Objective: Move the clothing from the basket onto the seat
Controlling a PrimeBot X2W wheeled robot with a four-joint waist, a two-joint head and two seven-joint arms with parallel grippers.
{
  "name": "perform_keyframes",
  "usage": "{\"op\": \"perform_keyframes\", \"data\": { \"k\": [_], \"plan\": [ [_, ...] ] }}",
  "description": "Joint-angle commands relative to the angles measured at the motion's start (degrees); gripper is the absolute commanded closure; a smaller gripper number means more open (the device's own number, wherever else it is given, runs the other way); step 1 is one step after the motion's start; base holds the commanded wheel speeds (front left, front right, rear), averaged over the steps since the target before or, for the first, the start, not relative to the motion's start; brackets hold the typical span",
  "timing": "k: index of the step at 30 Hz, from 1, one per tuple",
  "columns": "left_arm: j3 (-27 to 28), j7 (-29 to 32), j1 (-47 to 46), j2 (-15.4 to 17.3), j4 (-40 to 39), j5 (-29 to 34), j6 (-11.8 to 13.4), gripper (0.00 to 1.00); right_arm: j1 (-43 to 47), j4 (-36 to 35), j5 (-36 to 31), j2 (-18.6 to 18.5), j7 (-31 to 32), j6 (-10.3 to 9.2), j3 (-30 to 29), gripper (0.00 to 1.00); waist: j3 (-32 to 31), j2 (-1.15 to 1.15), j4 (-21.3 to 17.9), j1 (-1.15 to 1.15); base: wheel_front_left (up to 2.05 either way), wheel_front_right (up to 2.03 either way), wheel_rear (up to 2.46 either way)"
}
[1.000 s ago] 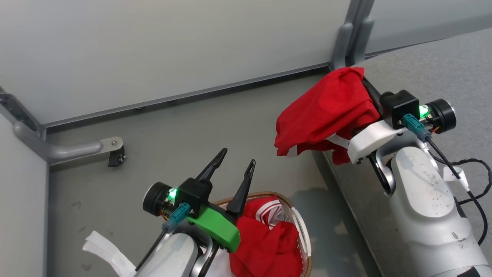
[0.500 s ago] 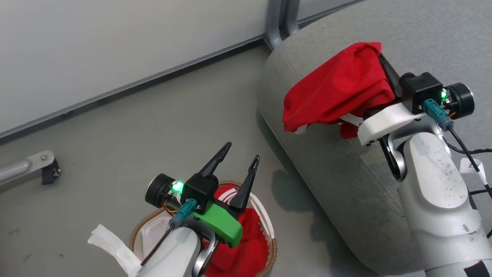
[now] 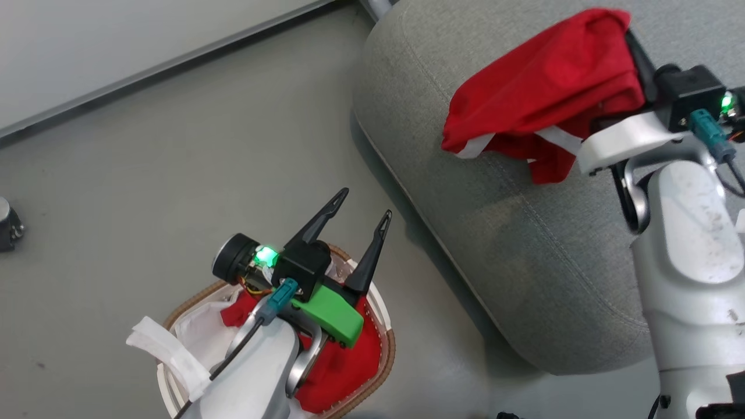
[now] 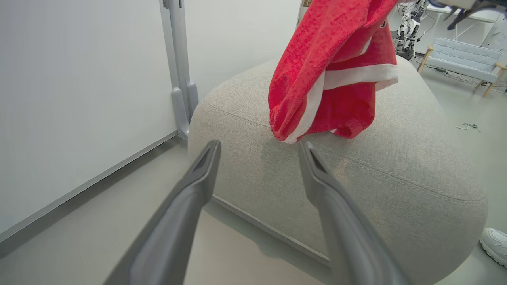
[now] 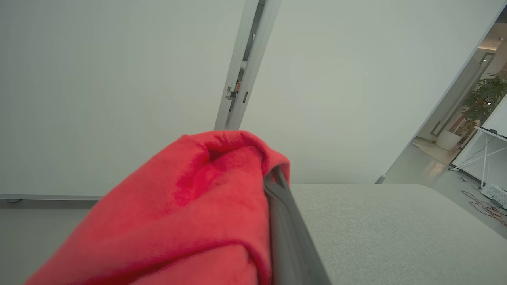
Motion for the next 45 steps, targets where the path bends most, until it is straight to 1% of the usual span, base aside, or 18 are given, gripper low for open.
{"op": "perform_keyframes", "data": {
  "k": [1, 11, 17, 19, 22, 26, 29, 34, 35, 36, 37, 38, 39, 45],
  "plan": [
    [0.6, 0.0, -1.3, 0.8, -0.3, 0.6, -0.3, 0.0, -2.1, -0.4, -0.7, -1.1, -0.2, -0.08, -0.8, 1.0, 4.2, 0.0, 2.1, 0.0, 0.0, 0.0, 0.0],
    [2.2, 0.0, -6.9, 3.1, -2.2, 3.1, -0.3, 0.0, -16.7, 0.2, -2.8, -9.3, -0.1, -0.08, -7.8, 1.0, 16.6, 0.0, 7.8, 0.0, 0.0, 0.0, 0.0],
    [1.7, 0.0, -10.0, 2.9, -3.3, 4.4, -0.1, 0.0, -22.9, 3.1, -5.5, -14.1, -0.1, -0.08, -12.9, 1.0, 22.6, 0.0, 11.2, 0.0, 0.0, 0.0, 0.0],
    [1.5, 0.0, -10.9, 2.7, -3.7, 4.8, 0.0, 0.0, -24.3, 4.4, -6.3, -15.1, -0.1, -0.08, -15.0, 1.0, 24.3, 0.0, 12.2, 0.0, 0.0, 0.0, 0.0],
    [1.4, 0.0, -12.1, 2.6, -4.2, 5.3, 0.4, 0.0, -25.3, 6.6, -7.1, -15.8, -0.1, -0.08, -18.6, 1.0, 26.5, 0.0, 13.2, 0.0, 0.0, 0.0, 0.0],
    [1.1, 0.0, -12.7, 2.8, -4.5, 5.8, 0.6, 0.0, -24.2, 9.7, -9.3, -15.8, -0.1, -0.08, -22.6, 1.0, 28.7, 0.0, 14.0, 0.0, 0.0, 0.0, 0.0],
    [1.4, 0.0, -12.5, 3.1, -4.4, 5.7, 0.8, 0.0, -22.1, 11.4, -10.6, -14.8, -0.1, -0.08, -24.0, 1.0, 29.6, 0.0, 14.1, 0.0, 0.0, 0.0, 0.0],
    [1.7, 0.0, -11.5, 3.5, -4.3, 5.4, 1.2, 0.0, -18.6, 11.6, -10.2, -12.9, -0.1, -0.08, -26.7, 1.0, 30.2, 0.0, 13.5, 0.0, 0.0, 0.0, 0.0],
    [1.7, 0.0, -11.4, 3.6, -4.2, 5.5, 1.2, 0.0, -17.6, 11.4, -10.1, -12.3, -0.1, -0.08, -27.1, 0.93, 30.1, 0.0, 13.3, 0.0, 0.0, 0.0, 0.0],
    [1.7, 0.0, -11.3, 3.7, -4.1, 5.5, 1.3, 0.0, -16.9, 11.0, -10.1, -12.0, -0.1, -0.08, -27.3, 0.83, 29.9, 0.0, 13.1, 0.0, 0.0, 0.0, 0.0],
    [1.7, 0.0, -11.2, 3.6, -4.0, 5.5, 1.4, 0.0, -16.0, 10.5, -9.9, -11.6, -0.1, -0.08, -27.5, 0.64, 29.7, 0.0, 12.9, 0.0, 0.0, 0.0, 0.0],
    [1.7, 0.0, -11.1, 3.6, -4.0, 5.4, 1.4, 0.0, -15.4, 10.1, -9.5, -11.1, -0.1, -0.08, -27.5, 0.35, 29.5, 0.0, 12.7, 0.0, 0.0, 0.0, 0.0],
    [1.7, 0.0, -11.0, 3.7, -3.9, 5.2, 1.4, 0.0, -14.4, 9.7, -9.1, -10.6, -0.1, -0.08, -27.4, 0.01, 29.2, 0.0, 12.5, 0.0, 0.0, 0.0, 0.0],
    [1.7, 0.0, -10.7, 3.8, -3.6, 4.7, 1.1, 0.0, -9.8, 7.4, -7.5, -9.6, -0.1, -0.08, -26.9, 0.0, 26.5, 0.0, 11.8, 0.0, 0.0, 0.0, 0.0]
  ]
}}
